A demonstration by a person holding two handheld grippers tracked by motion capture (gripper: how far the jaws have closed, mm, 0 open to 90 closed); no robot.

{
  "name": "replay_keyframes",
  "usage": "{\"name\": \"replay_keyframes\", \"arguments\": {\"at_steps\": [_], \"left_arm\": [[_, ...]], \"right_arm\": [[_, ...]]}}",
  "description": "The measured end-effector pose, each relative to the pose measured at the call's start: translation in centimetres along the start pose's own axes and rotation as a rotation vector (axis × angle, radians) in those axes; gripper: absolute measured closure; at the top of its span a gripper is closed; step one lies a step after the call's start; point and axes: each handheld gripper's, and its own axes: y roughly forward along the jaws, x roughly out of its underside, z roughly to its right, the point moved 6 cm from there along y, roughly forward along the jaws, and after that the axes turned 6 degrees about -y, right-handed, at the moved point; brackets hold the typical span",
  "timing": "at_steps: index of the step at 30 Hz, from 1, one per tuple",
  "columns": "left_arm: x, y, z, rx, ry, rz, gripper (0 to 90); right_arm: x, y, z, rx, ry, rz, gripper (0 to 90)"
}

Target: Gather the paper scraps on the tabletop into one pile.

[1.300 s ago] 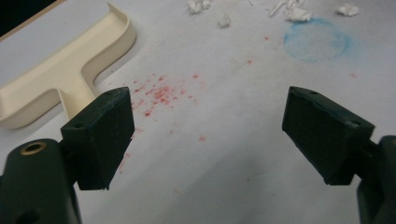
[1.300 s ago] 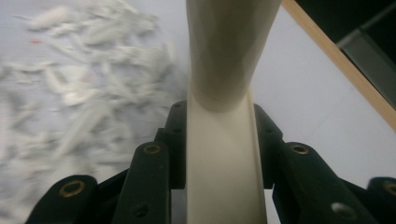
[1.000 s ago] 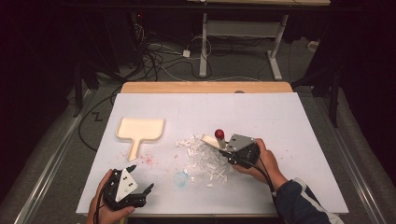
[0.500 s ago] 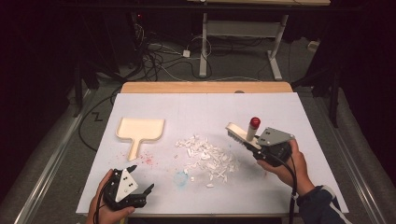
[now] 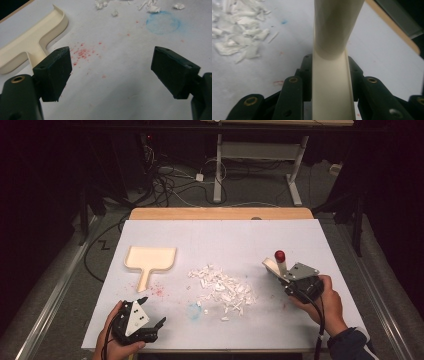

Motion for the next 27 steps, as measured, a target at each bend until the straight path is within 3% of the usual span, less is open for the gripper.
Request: {"name": "replay_keyframes", "arguments": {"at_steps": [2,3,5,6,9,12,15,18,24,27], "left_arm": [[0.1,0.1,0.1,0.007,-0.008,-0.010,16.0],[0.1,0.1,0.2,0.008,-0.007,-0.011,15.9],[0.1,0.1,0.2,0.010,-0.008,-0.012,15.9],[0.1,0.1,0.2,0.011,-0.010,-0.012,16.0],[0.1,0.1,0.2,0.013,-0.012,-0.011,16.0],[0.2,0.1,0.2,0.015,-0.012,-0.012,15.9],[0.2,0.1,0.2,0.016,-0.013,-0.012,15.9],[0.2,0.0,0.0,0.010,-0.007,-0.004,15.9],[0.2,-0.1,0.1,0.010,-0.007,-0.004,15.9],[0.2,-0.1,0.1,0.009,-0.008,-0.004,15.9]], "right_arm": [[-0.4,0.4,-1.0,-0.031,-0.018,-0.005,67.7],[-1.1,0.6,-2.3,-0.044,-0.061,-0.005,67.7],[-1.4,0.6,-2.8,-0.054,-0.066,0.002,67.7],[-2.2,0.6,-4.0,-0.094,-0.075,0.020,67.7],[-3.2,0.6,-5.1,-0.109,-0.086,0.043,67.7],[-4.9,0.4,-7.0,-0.168,-0.078,0.090,67.7],[-5.5,0.2,-7.4,-0.158,-0.092,0.118,67.7],[-5.7,-1.0,-6.4,-0.160,-0.048,0.174,67.8],[-4.9,-3.0,-4.4,-0.151,0.005,0.208,67.7],[-4.4,-3.5,-4.0,-0.147,-0.007,0.199,67.7]]}}
